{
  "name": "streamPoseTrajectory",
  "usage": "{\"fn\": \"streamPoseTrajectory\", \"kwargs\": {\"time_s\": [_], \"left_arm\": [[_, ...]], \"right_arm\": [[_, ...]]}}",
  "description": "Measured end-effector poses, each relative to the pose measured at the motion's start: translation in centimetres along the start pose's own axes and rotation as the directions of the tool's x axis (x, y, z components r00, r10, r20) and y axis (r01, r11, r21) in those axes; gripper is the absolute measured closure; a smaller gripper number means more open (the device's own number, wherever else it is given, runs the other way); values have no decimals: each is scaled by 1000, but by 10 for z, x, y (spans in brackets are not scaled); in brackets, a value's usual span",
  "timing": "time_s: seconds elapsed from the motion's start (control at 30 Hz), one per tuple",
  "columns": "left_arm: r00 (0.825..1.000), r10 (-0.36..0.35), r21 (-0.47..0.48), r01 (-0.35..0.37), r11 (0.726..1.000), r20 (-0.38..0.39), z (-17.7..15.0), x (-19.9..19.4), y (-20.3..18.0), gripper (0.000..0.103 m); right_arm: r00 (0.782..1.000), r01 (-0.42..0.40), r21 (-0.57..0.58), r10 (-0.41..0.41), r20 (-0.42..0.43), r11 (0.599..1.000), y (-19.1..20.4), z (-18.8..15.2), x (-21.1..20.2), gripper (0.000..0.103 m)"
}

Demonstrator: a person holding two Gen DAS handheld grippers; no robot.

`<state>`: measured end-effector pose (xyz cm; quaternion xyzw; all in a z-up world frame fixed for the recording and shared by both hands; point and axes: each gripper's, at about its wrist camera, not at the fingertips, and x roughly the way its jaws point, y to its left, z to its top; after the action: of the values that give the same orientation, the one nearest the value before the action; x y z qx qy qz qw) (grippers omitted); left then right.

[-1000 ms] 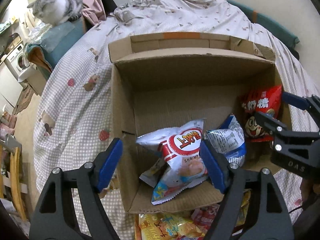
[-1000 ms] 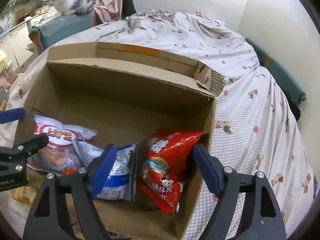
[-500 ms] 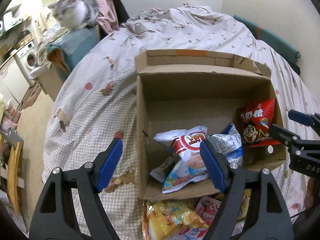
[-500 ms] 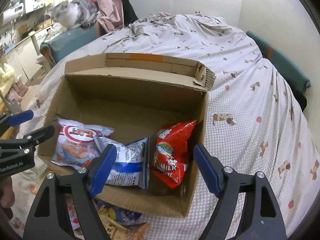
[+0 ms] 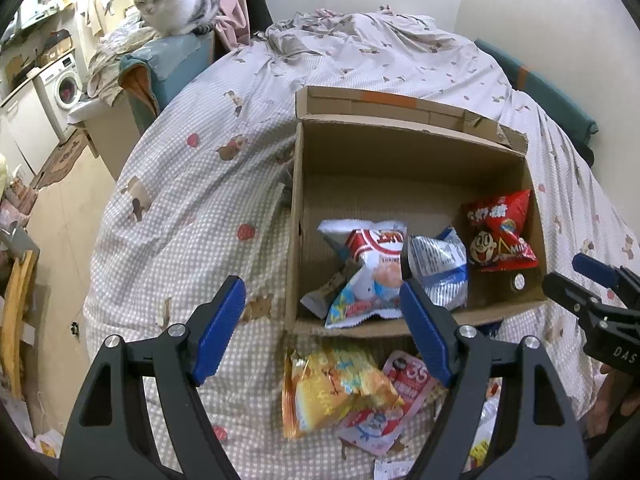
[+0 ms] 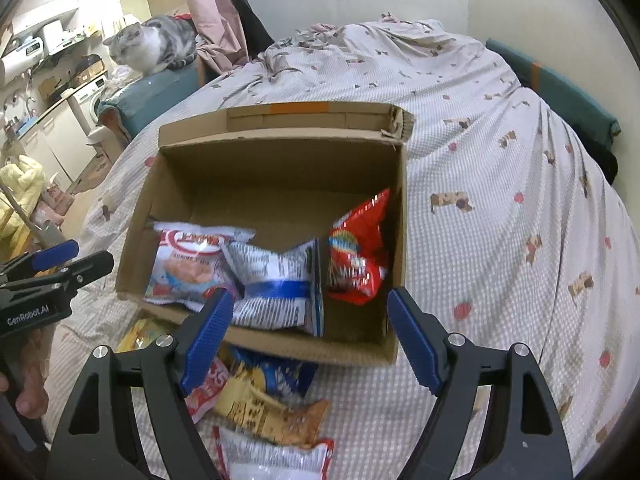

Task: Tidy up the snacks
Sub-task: 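Withdraw both tools from the box toward the remaining snacks, then grasp the clear-white printed bag with the right tool while the left tool grasps the yellow chip bag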

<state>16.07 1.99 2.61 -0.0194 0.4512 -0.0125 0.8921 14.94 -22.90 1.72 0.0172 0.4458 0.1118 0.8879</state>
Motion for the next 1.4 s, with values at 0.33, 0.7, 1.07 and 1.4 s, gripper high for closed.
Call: {"fn": "streamPoseTrajectory", "kwargs": {"time_s": [0.33, 0.7, 1.07, 1.4], "left_arm": [[999, -10, -21, 9, 1000, -45, -24, -16, 11, 23], [1000, 2, -52, -2, 999, -16, -45, -42, 27, 23], [991, -7, -158, -14, 987, -134, -62, -26, 44, 14], [986, -12, -141, -12, 990, -166, -63, -17, 36, 14]], "right_arm": [[999, -17, 64, 20, -40, 998, -6, -32, -19, 21], [989, -83, 190, 104, -101, 978, -18, -61, -25, 21], [943, -149, 385, 248, -222, 911, -38, -85, 1, 21], [816, -102, 316, 261, -516, 943, -6, -120, 60, 6]]}}
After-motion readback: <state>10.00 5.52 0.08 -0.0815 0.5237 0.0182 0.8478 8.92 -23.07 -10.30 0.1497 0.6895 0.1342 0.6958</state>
